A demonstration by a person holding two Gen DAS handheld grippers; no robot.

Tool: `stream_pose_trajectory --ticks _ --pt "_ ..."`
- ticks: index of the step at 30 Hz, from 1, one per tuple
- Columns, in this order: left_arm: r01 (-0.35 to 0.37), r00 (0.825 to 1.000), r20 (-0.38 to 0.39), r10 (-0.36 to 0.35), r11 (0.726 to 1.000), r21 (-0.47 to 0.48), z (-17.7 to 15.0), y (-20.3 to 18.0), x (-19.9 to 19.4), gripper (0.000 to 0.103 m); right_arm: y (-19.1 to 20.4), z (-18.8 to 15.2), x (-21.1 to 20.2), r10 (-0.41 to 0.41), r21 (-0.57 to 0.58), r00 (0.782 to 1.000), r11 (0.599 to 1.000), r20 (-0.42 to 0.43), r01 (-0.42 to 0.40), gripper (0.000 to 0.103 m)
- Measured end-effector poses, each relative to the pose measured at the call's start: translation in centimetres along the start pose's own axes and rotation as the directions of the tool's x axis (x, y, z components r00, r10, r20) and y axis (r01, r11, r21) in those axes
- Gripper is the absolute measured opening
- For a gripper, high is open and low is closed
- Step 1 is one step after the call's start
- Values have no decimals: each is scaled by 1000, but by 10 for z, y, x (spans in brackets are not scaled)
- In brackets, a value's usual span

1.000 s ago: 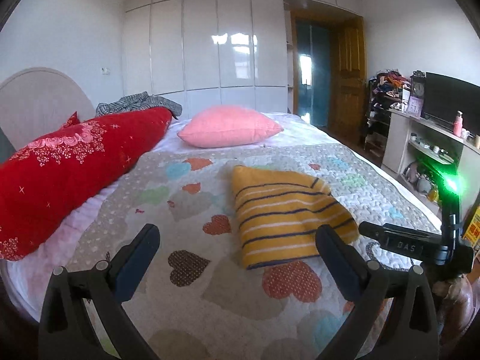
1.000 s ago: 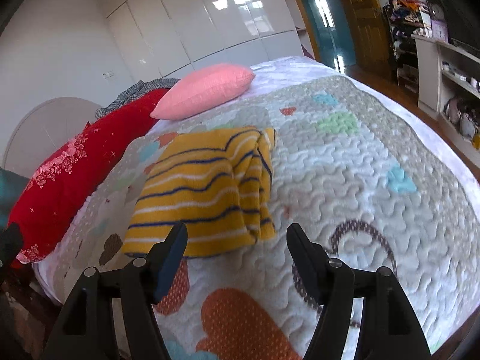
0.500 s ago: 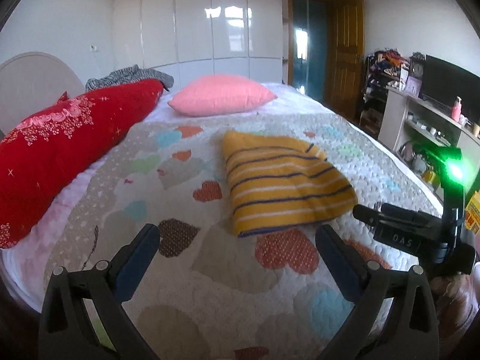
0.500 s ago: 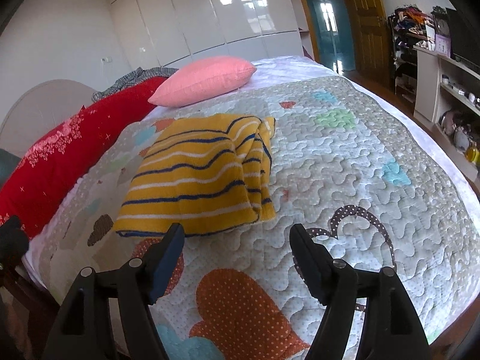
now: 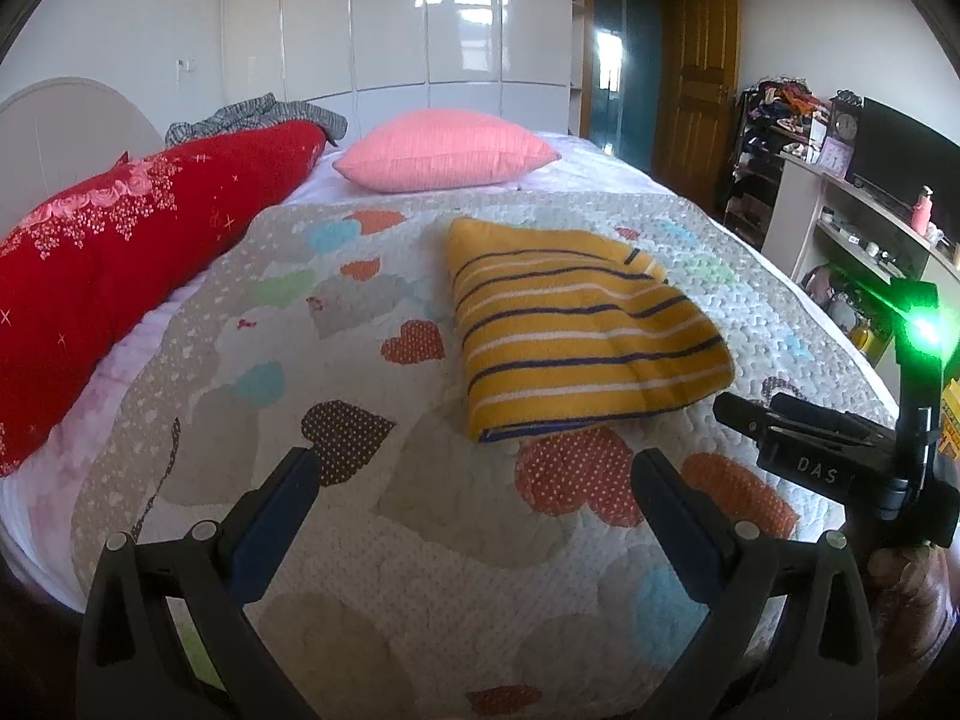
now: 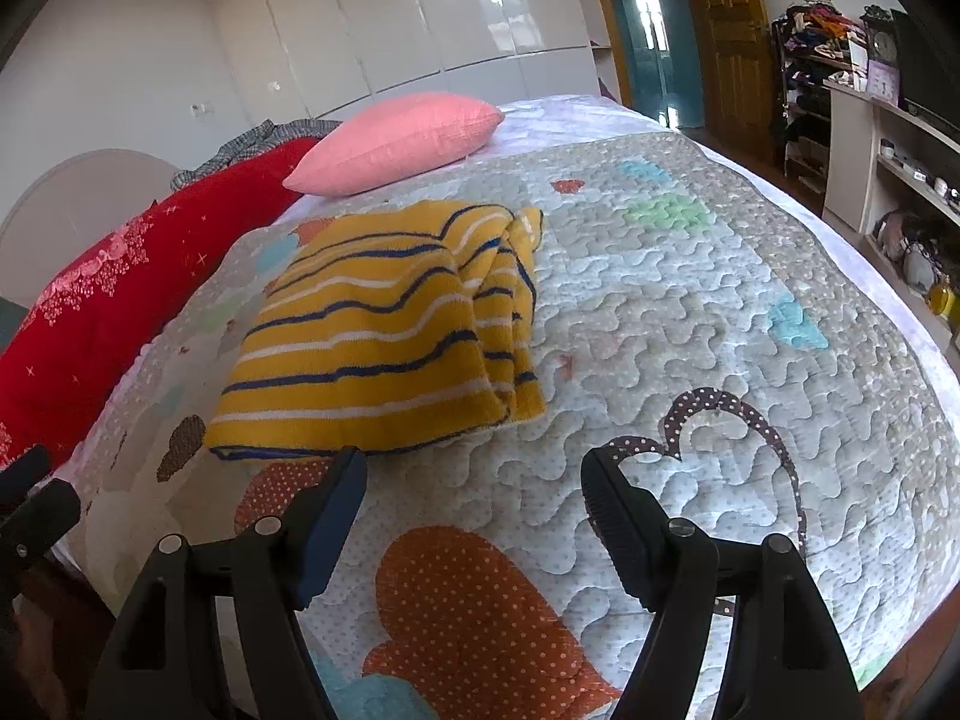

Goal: Fold small clothes

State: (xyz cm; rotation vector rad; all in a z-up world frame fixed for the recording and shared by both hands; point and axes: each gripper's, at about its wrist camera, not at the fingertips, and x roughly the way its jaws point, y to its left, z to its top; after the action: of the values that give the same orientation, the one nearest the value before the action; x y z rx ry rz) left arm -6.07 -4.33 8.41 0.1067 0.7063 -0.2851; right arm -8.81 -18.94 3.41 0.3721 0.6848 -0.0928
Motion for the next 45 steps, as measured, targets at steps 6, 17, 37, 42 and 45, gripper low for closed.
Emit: stream_pose_trajectory --ticks 6,17,37,42,45 --pt "-9 1000 -19 9 1000 -6 -3 2 4 103 4 -3 3 -8 -12 1000 1000 -10 8 79" --pt "-13 998 -57 11 999 -40 -7 12 10 103 10 -6 8 -11 -31 1000 999 -25 10 80" --pt "-5 997 -77 1 999 -54 -10 14 15 103 9 -10 13 -12 -30 999 999 -43 11 80" --pt "-5 996 -85 0 998 -62 -14 14 16 103 9 -10 13 -13 -33 999 999 -46 11 81" --pt "-4 996 -90 -2 998 -69 -14 15 16 103 9 -11 14 -13 -34 999 999 -50 11 81"
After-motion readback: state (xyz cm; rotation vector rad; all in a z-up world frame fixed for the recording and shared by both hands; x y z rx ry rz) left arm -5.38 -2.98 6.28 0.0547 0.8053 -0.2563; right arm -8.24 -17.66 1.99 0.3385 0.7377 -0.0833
